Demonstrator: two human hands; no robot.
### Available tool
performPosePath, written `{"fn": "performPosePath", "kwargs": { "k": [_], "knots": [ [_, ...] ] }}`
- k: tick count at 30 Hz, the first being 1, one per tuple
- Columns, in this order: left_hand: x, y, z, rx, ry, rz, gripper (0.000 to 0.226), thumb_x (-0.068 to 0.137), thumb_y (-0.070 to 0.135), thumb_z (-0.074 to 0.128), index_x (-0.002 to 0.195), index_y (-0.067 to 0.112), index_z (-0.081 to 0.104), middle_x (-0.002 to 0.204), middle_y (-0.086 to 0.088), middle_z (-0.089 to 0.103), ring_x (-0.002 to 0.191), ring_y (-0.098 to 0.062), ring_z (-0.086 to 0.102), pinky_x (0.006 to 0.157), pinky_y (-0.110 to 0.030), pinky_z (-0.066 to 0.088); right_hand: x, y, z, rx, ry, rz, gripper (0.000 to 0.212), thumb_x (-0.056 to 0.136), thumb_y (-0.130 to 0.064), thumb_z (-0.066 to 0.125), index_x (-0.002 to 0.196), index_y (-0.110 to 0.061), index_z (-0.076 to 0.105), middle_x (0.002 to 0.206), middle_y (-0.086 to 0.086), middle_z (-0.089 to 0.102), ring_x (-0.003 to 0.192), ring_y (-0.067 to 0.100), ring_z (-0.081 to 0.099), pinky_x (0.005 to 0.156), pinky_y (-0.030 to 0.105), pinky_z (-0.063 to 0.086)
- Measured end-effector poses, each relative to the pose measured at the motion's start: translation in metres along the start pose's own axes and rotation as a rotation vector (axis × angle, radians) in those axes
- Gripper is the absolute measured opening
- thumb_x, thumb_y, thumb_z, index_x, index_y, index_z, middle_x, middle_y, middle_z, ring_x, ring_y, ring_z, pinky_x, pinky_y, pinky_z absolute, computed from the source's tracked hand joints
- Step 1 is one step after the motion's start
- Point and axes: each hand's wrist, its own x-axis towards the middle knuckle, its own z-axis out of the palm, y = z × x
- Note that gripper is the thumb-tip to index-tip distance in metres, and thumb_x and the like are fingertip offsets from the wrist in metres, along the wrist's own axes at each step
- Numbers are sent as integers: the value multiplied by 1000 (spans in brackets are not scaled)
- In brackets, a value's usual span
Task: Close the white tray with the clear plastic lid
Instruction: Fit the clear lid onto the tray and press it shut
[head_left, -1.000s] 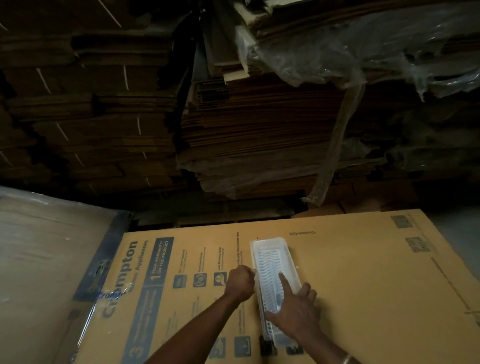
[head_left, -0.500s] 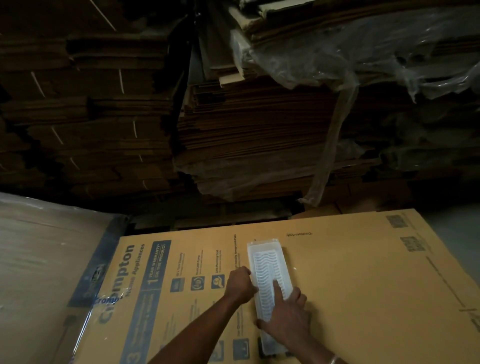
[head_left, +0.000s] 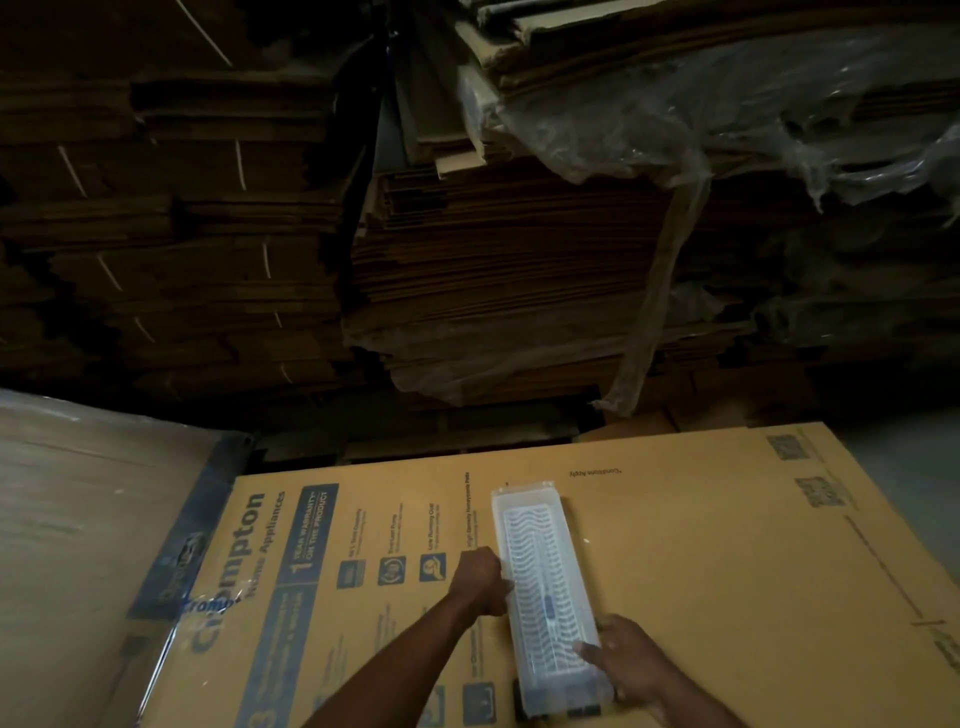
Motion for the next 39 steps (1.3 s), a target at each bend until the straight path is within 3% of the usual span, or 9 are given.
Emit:
{"fn": "performPosePath", "kwargs": {
  "k": [5, 11, 15, 19, 21, 27, 31, 36, 39],
  "knots": [
    [2, -2, 1, -39, -32, -7, 40, 93, 8, 66, 131, -3, 61, 131, -21, 68, 110, -31, 74, 78, -32, 66, -23, -6, -5, 184, -24, 19, 87, 49, -34, 101, 113, 8, 59, 83, 15, 76, 73, 23, 71, 71, 37, 59],
    [-4, -2, 1, -114, -25, 1, 39, 98, 10, 60, 134, -4, 56, 129, -22, 67, 92, -28, 74, 54, -20, 59, -11, 0, -1, 223, 26, -3, 110, 26, -67, 93, 104, 3, 59, 73, 14, 63, 73, 22, 55, 64, 32, 44],
    [-13, -2, 0, -123, -108, -14, 34, 100, 13, 59, 129, -4, 59, 123, -24, 72, 98, -33, 77, 74, -38, 67, -30, -18, -3, 177, 4, 34, 57, 73, -24, 90, 110, 5, 58, 85, 22, 74, 73, 24, 65, 70, 36, 51],
    [-23, -5, -5, -87, -466, -150, 17, 102, 10, 57, 108, -5, 62, 127, -23, 68, 119, -34, 68, 95, -42, 60, -34, -25, -3, 160, 20, 40, 32, 83, -13, 81, 102, 3, 60, 69, 3, 68, 59, 10, 62, 51, 18, 48],
    [-27, -7, 0, -4, -621, -175, 31, 103, 5, 55, 132, -6, 57, 140, -26, 61, 140, -32, 54, 98, -37, 57, -30, -24, -2, 163, 32, 47, 31, 82, -10, 81, 100, 4, 59, 73, 6, 69, 61, 11, 64, 53, 19, 50],
    [-41, -12, 3, 30, -724, -92, 71, 89, -5, 72, 152, 16, 45, 104, -1, 70, 95, -19, 69, 73, -28, 63, -27, -19, -1, 182, 16, 38, 39, 81, -17, 83, 108, -1, 59, 89, 9, 68, 75, 15, 63, 62, 22, 52],
    [-52, -3, 5, 131, -701, -26, 64, 92, -3, 67, 151, 1, 43, 145, -17, 59, 132, -33, 61, 106, -38, 55, -25, -19, 0, 175, 24, 21, 28, 84, -12, 80, 97, -1, 58, 69, 0, 63, 56, 5, 57, 48, 13, 44],
    [-41, -10, 1, 118, -593, 70, 59, 85, 9, 82, 139, 9, 59, 144, -14, 63, 109, -20, 67, 77, -26, 62, -20, -16, 1, 166, 87, 1, 28, 80, -14, 83, 90, -7, 58, 54, -9, 57, 44, 0, 50, 45, 15, 40],
    [-21, -12, -7, 80, -470, 13, 25, 79, 27, 88, 96, 14, 74, 111, -16, 79, 75, -14, 73, 54, -20, 59, -18, -13, -1, 143, 64, 1, 33, 76, -23, 87, 91, -9, 60, 64, -4, 59, 55, 6, 52, 52, 20, 40]
  ]
}}
